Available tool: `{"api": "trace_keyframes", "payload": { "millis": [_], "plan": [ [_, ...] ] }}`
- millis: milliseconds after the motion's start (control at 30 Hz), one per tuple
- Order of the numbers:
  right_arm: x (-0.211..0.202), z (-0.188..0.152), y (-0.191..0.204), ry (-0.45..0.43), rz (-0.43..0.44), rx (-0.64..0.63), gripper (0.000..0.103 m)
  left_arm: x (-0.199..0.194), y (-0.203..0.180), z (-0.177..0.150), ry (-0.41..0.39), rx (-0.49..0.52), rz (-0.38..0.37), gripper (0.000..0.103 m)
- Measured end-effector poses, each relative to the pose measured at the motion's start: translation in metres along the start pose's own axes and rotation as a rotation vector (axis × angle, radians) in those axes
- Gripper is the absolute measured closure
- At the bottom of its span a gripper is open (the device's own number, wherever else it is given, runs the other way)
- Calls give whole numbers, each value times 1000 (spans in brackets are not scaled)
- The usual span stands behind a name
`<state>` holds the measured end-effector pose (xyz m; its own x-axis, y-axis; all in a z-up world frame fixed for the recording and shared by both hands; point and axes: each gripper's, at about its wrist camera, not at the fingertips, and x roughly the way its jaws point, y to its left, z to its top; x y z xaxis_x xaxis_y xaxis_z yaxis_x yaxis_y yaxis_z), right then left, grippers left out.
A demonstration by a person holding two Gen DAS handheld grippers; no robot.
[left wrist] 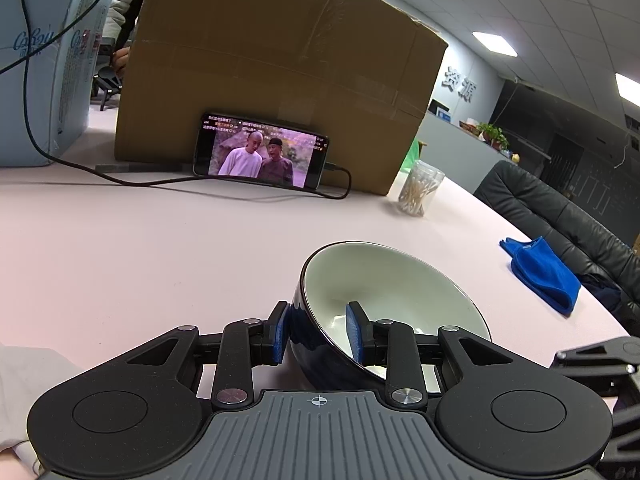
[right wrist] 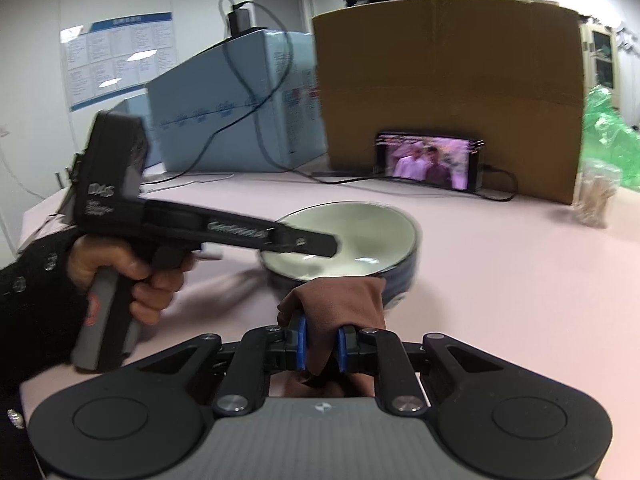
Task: Clean bowl
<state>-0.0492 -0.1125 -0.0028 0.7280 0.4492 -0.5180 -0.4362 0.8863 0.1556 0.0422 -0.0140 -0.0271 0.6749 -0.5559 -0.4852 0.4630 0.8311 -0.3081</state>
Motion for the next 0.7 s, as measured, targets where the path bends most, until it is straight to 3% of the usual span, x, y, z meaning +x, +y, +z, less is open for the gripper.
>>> {"api": "trace_keyframes", "payload": {
  "millis": [200,400,700],
  "plan": [
    [-2,1,-3,-2,0,7,87,0,0,0,0,0,0,74],
    [-8,4,-13,-10,-72,11,87,0,1,0,0,0,-1,74],
    [4,0,-2,28,15,-8,87,1,1,0,0,0,0,74]
  ]
}}
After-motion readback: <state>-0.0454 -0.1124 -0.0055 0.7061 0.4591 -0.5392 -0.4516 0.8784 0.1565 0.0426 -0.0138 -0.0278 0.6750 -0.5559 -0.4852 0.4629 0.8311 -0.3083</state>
